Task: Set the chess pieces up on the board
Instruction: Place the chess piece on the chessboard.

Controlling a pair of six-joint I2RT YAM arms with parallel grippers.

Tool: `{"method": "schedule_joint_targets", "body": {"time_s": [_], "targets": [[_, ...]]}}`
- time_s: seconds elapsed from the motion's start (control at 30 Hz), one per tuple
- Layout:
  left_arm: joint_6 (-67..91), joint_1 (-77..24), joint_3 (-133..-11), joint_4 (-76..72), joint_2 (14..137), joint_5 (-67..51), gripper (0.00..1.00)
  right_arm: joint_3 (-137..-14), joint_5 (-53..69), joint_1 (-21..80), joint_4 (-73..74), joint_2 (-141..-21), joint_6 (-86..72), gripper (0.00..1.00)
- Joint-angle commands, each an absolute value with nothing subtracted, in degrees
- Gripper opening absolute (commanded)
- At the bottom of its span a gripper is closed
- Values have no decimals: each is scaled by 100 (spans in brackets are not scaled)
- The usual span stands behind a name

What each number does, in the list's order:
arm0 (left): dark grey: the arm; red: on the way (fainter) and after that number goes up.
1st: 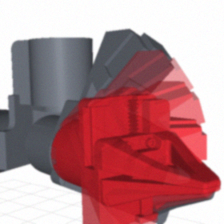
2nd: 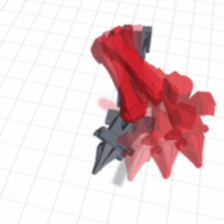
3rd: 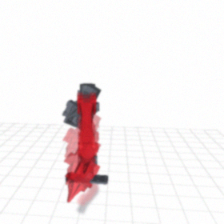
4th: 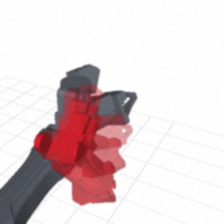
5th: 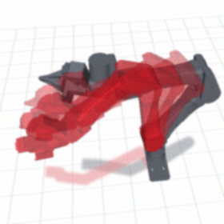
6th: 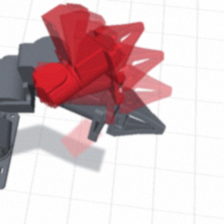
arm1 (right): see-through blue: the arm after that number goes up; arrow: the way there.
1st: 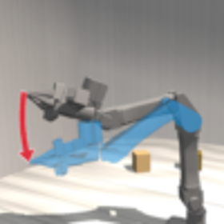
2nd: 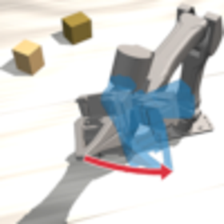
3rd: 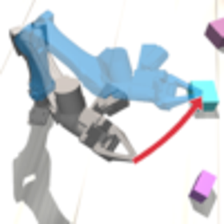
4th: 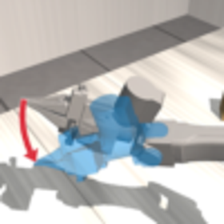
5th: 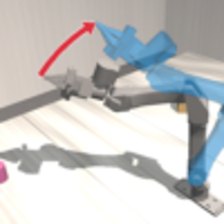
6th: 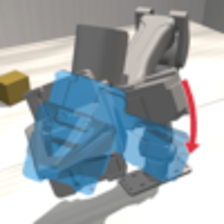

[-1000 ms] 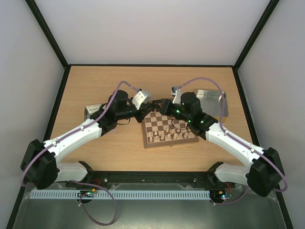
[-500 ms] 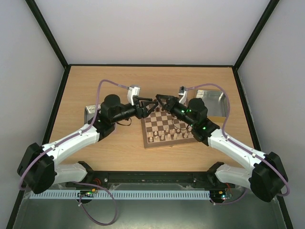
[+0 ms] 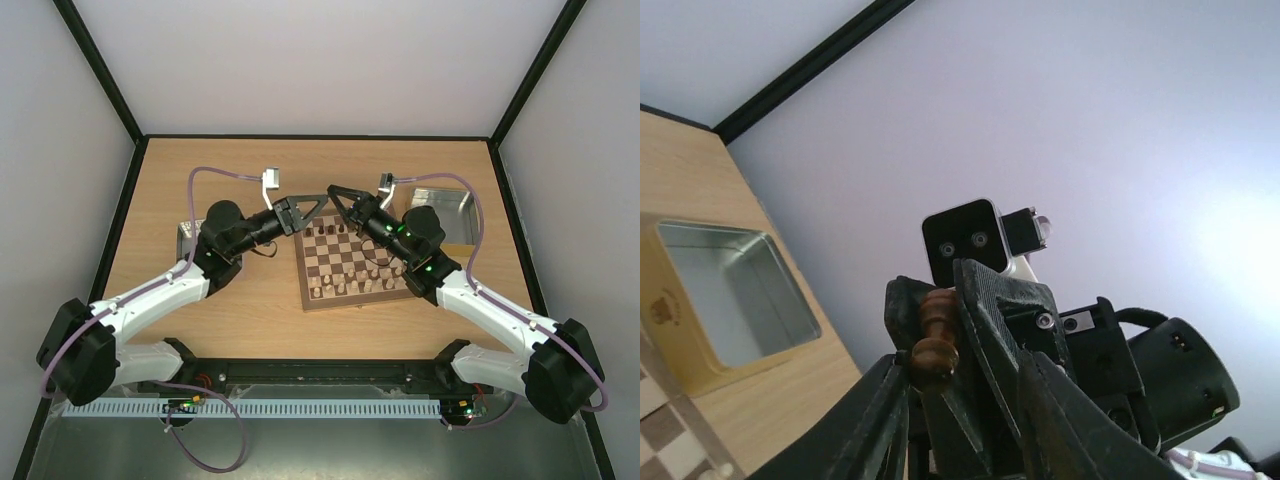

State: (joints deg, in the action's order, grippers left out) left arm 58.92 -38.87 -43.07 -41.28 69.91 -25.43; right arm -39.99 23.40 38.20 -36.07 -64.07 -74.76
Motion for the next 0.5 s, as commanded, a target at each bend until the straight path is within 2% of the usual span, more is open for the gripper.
{"method": "schedule_joint_targets", "body": {"time_s": [0.0,0.27,0.33,0.47], "targets": [[6206,-3942,-4349,-4772,7084,-2621,32,-3960,2441,3814,-3887,-6385,-7607,3],[6232,-3946,-4421,-4821,7199,-2565,34,-3868,2566,3814,-4065,-6445,-7721,3],[6201,-3946,-4423,-4808,7192,-2477,30,-3851,2568,3814,-4053,-6433,-7710,3],[6045,-3946,-4570,-4558,7227,-2402,9,-3832,2586,3814,-4011,-6442,-7704,3]]}}
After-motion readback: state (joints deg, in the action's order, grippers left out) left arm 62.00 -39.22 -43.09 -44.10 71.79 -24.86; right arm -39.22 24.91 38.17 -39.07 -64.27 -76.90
